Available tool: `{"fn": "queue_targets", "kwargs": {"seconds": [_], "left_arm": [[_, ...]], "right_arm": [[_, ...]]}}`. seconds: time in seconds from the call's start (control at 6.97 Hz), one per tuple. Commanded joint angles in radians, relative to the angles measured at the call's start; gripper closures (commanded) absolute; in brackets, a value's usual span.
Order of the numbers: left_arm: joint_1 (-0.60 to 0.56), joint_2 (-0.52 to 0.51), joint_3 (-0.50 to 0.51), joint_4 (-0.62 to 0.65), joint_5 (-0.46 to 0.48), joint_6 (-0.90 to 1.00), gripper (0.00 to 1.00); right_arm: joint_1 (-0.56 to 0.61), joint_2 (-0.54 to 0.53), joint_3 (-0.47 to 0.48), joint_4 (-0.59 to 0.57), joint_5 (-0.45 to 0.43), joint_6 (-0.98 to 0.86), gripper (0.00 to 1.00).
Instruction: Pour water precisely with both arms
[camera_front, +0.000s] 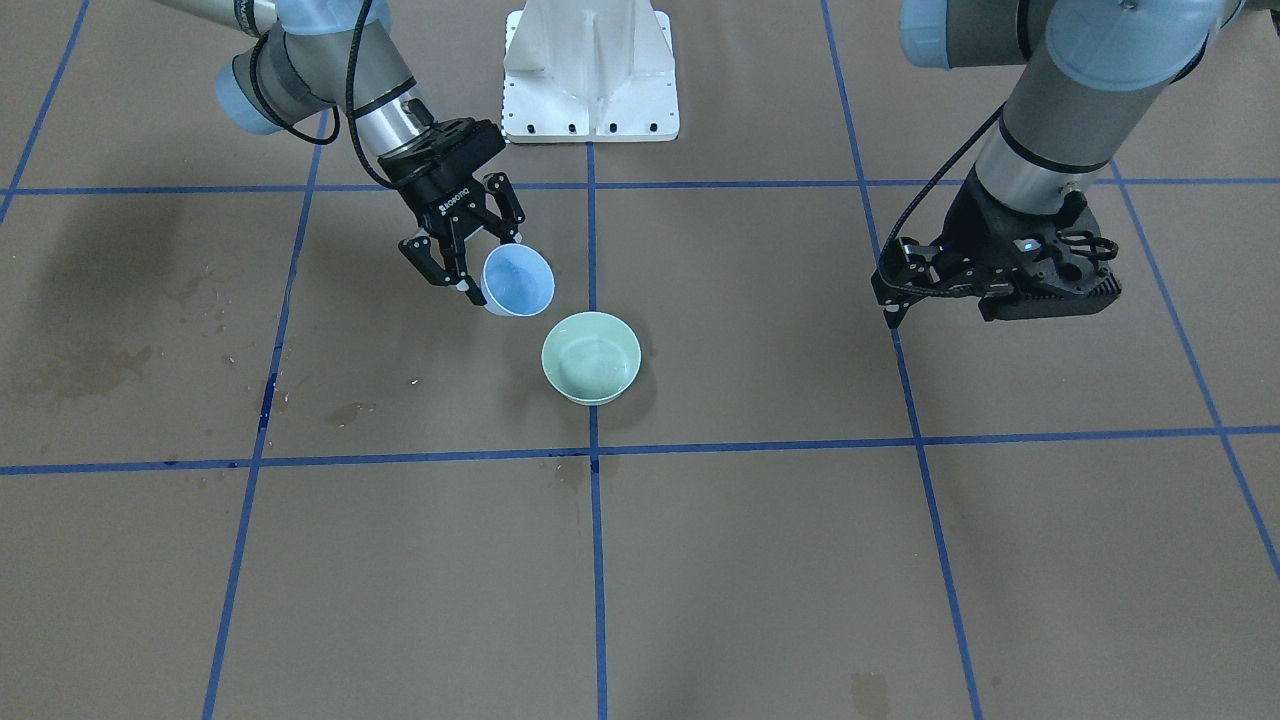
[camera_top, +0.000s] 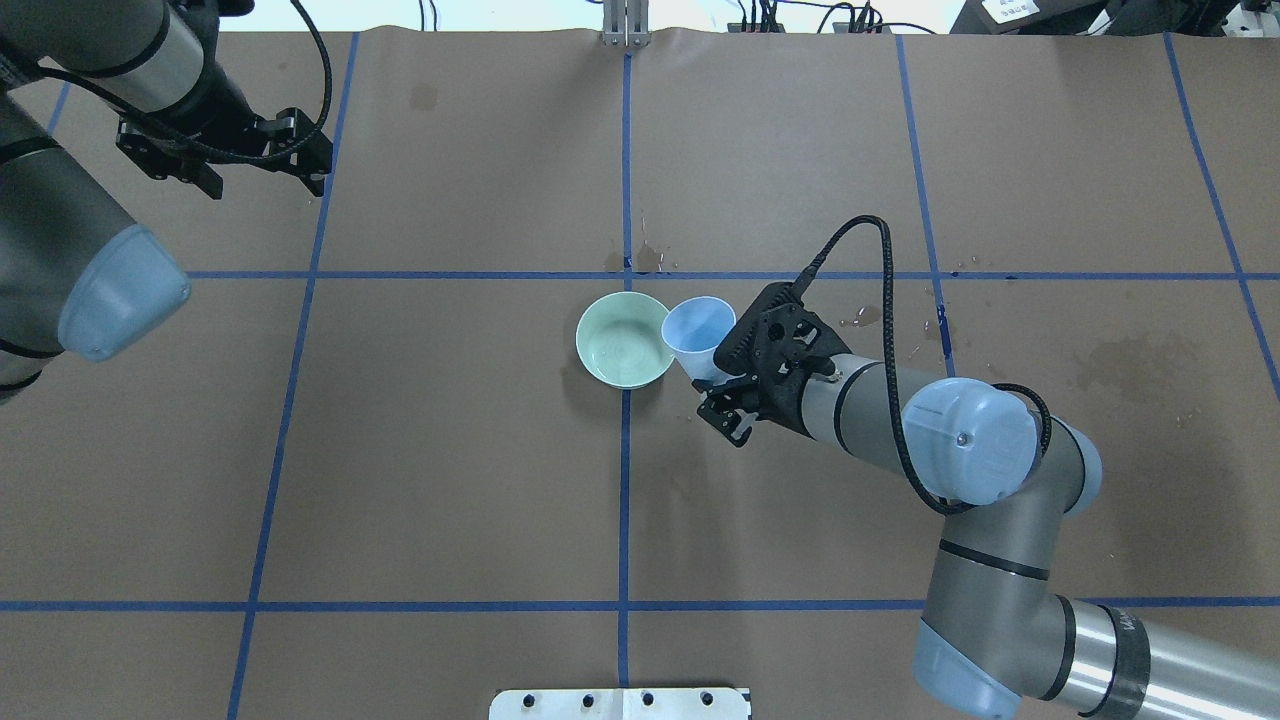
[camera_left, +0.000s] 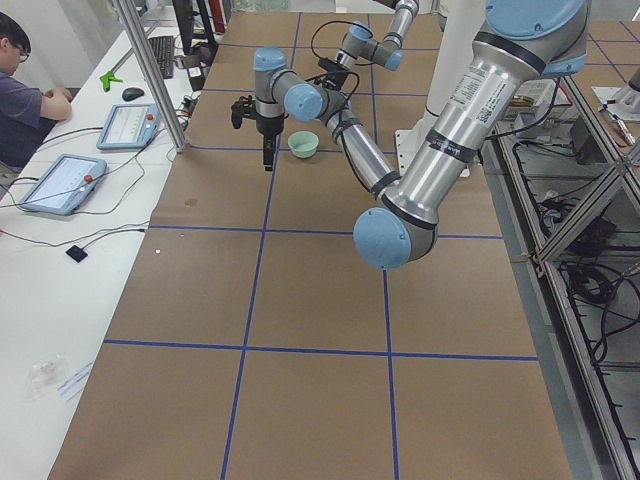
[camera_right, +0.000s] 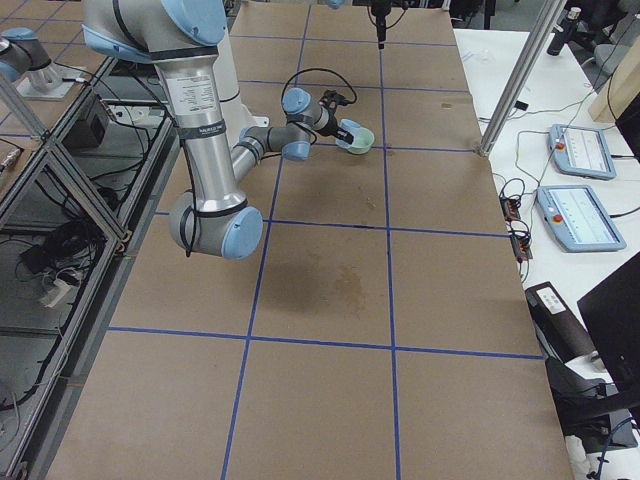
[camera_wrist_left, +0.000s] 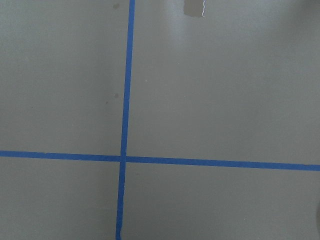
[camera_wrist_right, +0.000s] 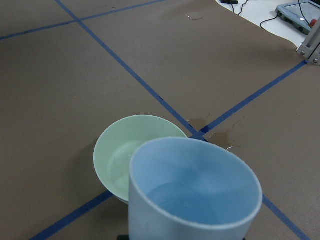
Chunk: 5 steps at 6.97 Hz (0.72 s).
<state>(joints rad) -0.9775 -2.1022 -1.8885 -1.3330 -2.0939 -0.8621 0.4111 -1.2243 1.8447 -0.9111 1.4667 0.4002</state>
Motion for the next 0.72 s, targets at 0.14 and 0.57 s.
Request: {"fn": "queue_targets", "kwargs": {"seconds": [0.14, 0.57], "left_arm": [[-0.004, 0.005, -0.003, 0.0, 0.0, 0.0, 0.0], [-0.012, 0.011, -0.003, 0.0, 0.0, 0.018, 0.0]], "right_arm": [[0.052, 0.129, 0.001, -0.265, 0.105, -0.038, 1.0], [0.058, 0.164, -0.004, -0.438, 0.141, -0.121, 1.0]]}}
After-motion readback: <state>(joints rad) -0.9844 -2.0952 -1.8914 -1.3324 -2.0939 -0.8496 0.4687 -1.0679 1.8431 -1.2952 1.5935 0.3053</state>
